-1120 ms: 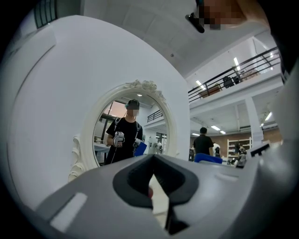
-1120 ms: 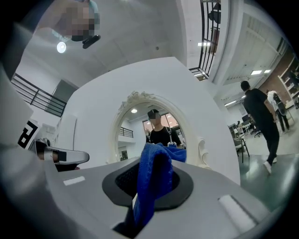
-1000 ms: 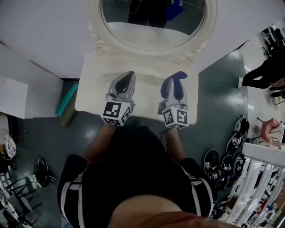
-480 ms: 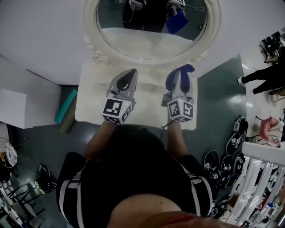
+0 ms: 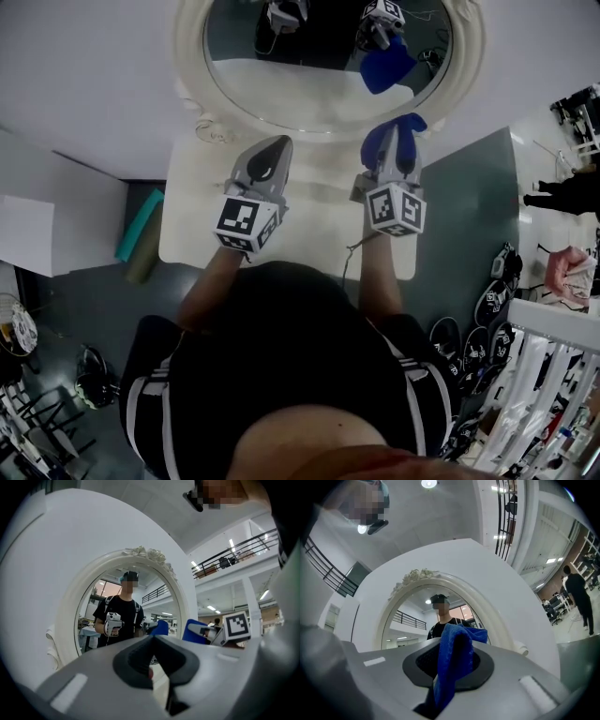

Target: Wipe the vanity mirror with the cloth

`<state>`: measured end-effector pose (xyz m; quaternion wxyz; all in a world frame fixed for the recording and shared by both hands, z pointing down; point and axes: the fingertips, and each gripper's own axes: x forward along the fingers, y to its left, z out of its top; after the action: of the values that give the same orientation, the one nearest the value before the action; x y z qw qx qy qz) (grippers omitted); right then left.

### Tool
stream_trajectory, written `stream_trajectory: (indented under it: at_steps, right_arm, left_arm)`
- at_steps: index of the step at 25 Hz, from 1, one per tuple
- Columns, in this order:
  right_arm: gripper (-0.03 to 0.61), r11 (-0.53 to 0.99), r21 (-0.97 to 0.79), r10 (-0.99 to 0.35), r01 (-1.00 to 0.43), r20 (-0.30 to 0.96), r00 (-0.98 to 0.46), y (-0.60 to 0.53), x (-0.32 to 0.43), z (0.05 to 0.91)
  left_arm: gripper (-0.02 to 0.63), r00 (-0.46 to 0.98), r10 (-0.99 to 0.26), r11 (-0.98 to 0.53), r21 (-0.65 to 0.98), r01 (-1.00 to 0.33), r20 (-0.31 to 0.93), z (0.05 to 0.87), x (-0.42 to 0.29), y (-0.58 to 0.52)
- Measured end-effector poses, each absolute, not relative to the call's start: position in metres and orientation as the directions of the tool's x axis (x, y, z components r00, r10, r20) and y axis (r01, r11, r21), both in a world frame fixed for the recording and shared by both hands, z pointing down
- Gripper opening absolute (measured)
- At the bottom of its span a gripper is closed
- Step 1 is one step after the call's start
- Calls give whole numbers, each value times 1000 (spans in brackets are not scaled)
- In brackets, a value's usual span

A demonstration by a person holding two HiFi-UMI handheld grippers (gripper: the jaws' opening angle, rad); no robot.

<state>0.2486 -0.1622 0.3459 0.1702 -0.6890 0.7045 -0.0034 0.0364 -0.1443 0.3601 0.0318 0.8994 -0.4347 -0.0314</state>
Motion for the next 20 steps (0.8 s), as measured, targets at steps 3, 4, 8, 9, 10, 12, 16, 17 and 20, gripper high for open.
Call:
stream_trajectory:
  at_steps: [3, 4, 8, 9, 10, 12, 16, 17, 20]
  right_arm:
    - [41, 36, -239, -966, -970, -256, 27, -172, 261, 333]
    - [41, 33, -240, -965, -970, -262, 32, -176, 265, 329]
    - [41, 27, -240, -962, -970, -271, 41, -190, 273, 326]
    - [41, 26, -238, -961, -971, -275, 42, -194, 275, 326]
    - [41, 25, -236, -959, -971, -280, 43, -198, 276, 326]
    - [41, 22, -236, -956, -971, -290, 49, -207, 279, 325]
    - [41, 17, -250, -949, -968, -310, 63, -223, 284, 320]
    - [41, 17, -252, -947, -968, -315, 65, -227, 285, 318]
    - [41, 22, -257, -943, -966, -325, 65, -238, 288, 313]
  left_arm:
    - [9, 626, -780, -626, 79, -776, -30, 355, 43, -151]
    - [9, 627, -778, -628, 78, -775, -32, 353, 45, -154]
    - [9, 634, -773, -634, 96, -767, -37, 355, 51, -167]
    - [9, 635, -772, -635, 99, -766, -37, 358, 51, -170]
    - [9, 636, -771, -636, 99, -766, -36, 361, 51, -173]
    - [9, 636, -771, -635, 98, -766, -32, 365, 51, -179]
    - [9, 637, -771, -636, 104, -765, -28, 367, 51, -190]
    - [9, 637, -771, -636, 106, -765, -27, 367, 51, -193]
    - [9, 634, -773, -632, 110, -767, -20, 368, 52, -199]
